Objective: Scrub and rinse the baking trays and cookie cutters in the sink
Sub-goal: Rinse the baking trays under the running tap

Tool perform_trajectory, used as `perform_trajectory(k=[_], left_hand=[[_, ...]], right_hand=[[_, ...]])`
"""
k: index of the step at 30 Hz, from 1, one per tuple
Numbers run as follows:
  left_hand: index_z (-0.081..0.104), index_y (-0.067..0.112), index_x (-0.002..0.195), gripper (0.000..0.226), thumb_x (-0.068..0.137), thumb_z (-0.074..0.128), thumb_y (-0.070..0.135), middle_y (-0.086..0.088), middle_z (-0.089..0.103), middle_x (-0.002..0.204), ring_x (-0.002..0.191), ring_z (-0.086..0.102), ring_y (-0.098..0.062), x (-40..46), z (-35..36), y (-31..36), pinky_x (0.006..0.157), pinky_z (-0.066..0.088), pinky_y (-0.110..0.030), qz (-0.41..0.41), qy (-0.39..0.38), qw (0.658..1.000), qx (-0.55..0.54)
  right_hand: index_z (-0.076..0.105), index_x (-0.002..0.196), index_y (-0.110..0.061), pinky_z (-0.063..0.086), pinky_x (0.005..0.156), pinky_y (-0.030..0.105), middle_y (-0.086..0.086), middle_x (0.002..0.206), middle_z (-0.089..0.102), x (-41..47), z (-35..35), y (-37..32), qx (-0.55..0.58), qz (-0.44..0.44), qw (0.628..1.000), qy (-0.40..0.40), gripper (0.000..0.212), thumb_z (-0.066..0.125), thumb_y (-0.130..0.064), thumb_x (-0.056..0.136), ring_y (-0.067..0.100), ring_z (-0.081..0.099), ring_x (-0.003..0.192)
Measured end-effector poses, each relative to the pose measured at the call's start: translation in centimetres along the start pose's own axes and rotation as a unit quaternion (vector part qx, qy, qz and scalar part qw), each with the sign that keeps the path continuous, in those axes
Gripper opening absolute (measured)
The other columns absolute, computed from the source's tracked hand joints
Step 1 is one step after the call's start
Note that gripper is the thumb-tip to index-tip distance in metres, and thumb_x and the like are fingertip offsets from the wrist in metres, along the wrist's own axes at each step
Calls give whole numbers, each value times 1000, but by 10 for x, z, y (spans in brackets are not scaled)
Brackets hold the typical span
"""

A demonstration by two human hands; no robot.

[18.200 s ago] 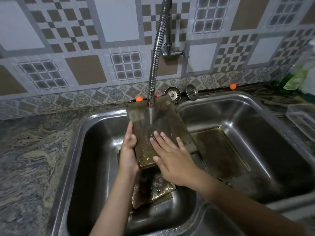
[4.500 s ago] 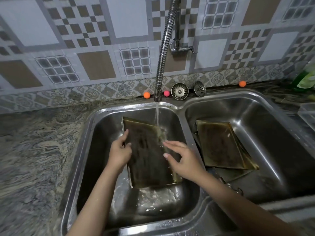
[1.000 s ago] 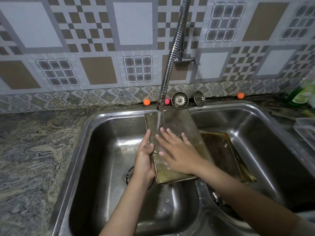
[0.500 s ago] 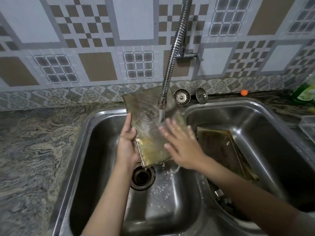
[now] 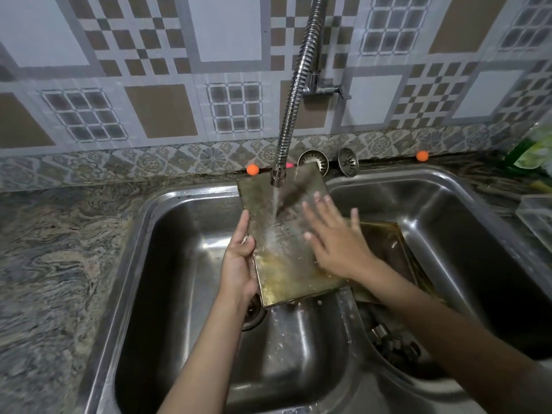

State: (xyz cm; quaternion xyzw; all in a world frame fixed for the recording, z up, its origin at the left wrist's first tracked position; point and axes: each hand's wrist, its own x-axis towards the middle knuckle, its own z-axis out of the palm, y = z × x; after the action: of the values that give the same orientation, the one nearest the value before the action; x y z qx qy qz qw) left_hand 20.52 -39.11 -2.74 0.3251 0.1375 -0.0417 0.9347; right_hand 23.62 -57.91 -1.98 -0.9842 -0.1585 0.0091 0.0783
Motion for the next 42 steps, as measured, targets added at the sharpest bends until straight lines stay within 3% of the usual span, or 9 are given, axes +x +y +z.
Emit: perform_trajectory(k=[5, 9, 12, 16, 24, 28, 34, 40, 42], left_hand=[[45, 17, 139, 70, 73, 43, -2, -17, 60, 128, 105, 63, -31, -12, 13, -21, 77, 58, -40, -46, -34, 998, 39], [45, 16, 138, 64, 78, 39, -6, -10, 73, 99, 84, 71, -23, -11, -3, 4, 63, 58, -33, 2, 3, 999, 32], [47, 19, 136, 63, 78, 40, -4, -1, 74, 92, 81, 71, -18, -10, -22, 28, 63, 59, -32, 43, 42, 997, 41], [56, 24, 127, 52, 90, 31, -3, 0, 74, 98, 81, 72, -17, -8, -36, 28, 61, 57, -29, 31, 71, 994, 77], [53, 20, 133, 40, 98, 36, 8, -6, 52, 138, 127, 49, -22, -12, -45, 0, 111, 34, -46, 59, 123, 958, 253], [52, 20, 133, 35, 101, 39, 20, -2, 52, 137, 124, 50, -18, -29, -41, -5, 109, 37, -41, 57, 113, 945, 301], [47, 24, 137, 41, 98, 46, 36, 0, 48, 141, 128, 46, -17, -61, -28, -2, 111, 35, -41, 43, 75, 892, 443], [31, 43, 143, 46, 97, 35, 47, 14, 35, 141, 128, 31, -6, -115, 32, 15, 108, 27, -52, -1, -86, 908, 409], [22, 45, 145, 54, 93, 35, 52, 18, 31, 144, 132, 29, -5, -121, 43, 16, 109, 29, -52, 16, -111, 905, 411]], right_hand=[[-4, 150, -29, -11, 110, 62, 0, 156, -20, 33, -15, -7, 16, 45, 999, 0, 58, 15, -48, 99, 19, -22, 143], [-3, 149, -37, -10, 114, 54, -10, 156, -18, -7, 6, -31, 29, -83, 996, -15, 57, 15, -52, 97, 11, -23, 142], [-3, 145, -46, -8, 114, 49, -13, 154, -24, -31, 23, -13, 108, -46, 993, 11, 54, 22, -52, 98, 10, -21, 143], [34, 138, -41, 27, 112, 28, -13, 157, 10, -39, 18, -11, 477, 9, 878, 51, 49, 50, -21, 97, -4, 33, 132], [61, 115, -32, 35, 96, 6, -10, 133, 55, -55, 3, -33, 641, 101, 758, 58, 42, 53, 2, 92, 2, 41, 130], [64, 117, -28, 39, 81, 3, -8, 134, 54, -71, -5, -38, 672, 127, 727, 62, 38, 54, -1, 92, 0, 42, 126], [64, 114, -35, 31, 112, 30, -6, 137, 52, -88, -14, -57, 678, 135, 719, 70, 41, 55, -2, 92, 6, 41, 131], [31, 143, -30, 34, 91, 1, -26, 129, 46, -99, -30, -83, 650, 64, 751, 99, 65, 54, 2, 92, -23, 42, 113], [17, 148, -31, 35, 94, 4, -18, 133, 49, -101, -30, -91, 638, 51, 762, 99, 73, 53, 0, 92, -14, 43, 121]])
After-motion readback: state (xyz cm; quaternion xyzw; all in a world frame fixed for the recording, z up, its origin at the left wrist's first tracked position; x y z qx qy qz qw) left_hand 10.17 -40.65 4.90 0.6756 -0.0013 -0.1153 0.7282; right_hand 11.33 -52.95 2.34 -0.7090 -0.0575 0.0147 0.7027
